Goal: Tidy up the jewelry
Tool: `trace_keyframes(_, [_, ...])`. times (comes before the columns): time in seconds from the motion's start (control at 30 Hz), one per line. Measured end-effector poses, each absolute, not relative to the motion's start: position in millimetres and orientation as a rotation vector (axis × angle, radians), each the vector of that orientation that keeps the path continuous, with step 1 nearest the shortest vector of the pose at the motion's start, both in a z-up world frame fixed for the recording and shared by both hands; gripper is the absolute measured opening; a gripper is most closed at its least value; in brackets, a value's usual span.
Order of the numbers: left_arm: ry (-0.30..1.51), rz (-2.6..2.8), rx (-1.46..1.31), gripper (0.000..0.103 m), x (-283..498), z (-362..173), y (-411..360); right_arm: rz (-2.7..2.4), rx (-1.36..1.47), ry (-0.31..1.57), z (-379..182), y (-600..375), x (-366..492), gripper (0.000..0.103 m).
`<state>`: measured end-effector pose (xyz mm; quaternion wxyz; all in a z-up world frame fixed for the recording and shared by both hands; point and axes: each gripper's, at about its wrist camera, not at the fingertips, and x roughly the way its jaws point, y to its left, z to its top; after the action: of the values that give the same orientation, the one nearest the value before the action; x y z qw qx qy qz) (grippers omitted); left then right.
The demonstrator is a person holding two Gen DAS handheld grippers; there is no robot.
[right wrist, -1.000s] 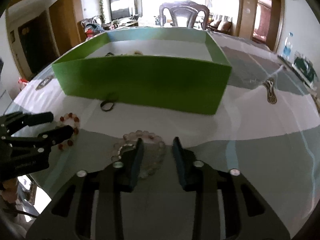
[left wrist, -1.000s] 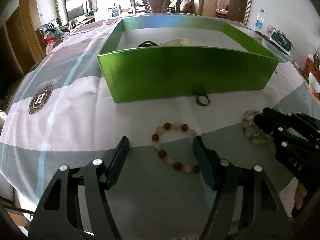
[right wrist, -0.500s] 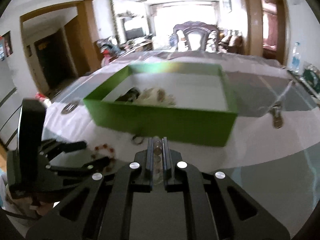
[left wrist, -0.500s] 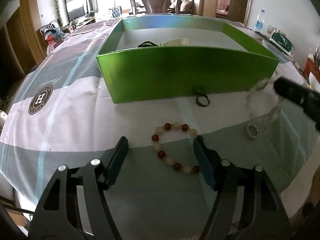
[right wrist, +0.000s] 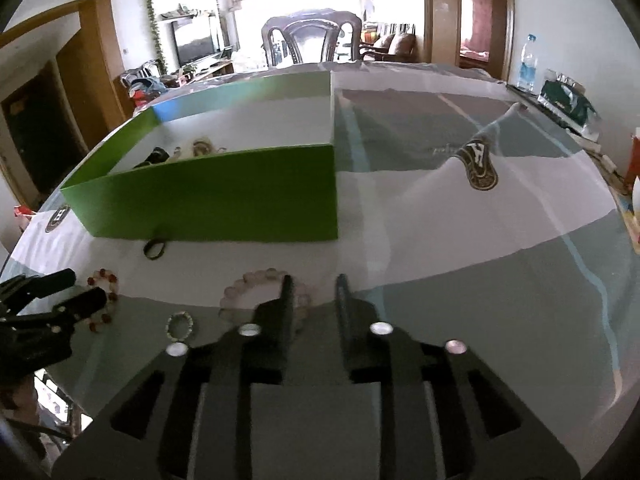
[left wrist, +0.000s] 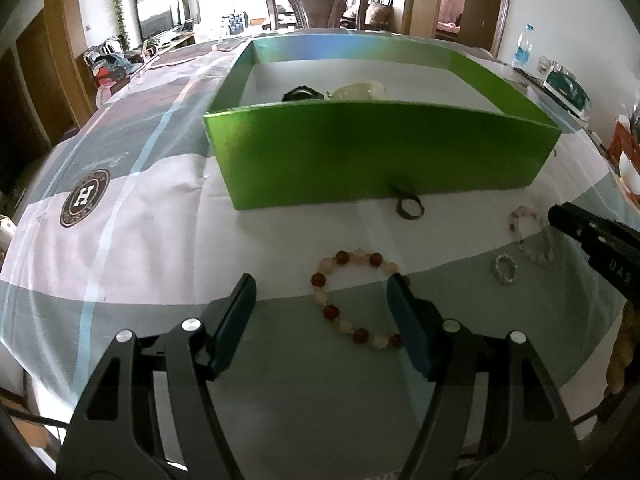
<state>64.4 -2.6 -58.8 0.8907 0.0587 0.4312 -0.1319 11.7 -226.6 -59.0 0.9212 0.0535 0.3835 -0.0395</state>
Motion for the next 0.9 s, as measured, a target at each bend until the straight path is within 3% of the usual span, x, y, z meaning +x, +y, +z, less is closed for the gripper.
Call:
trace_keyframes(0.37, [0.904,-0.246,0.132,0.042,67,-60,-1,-0.077,0.094,0.814,-69,-226,19,0.035])
trace_keyframes(0.9, [0.899,-0.250,0.144,0.045,64,-61,-9,-0.089,0.047,0.798,-72,-219,19,0.036])
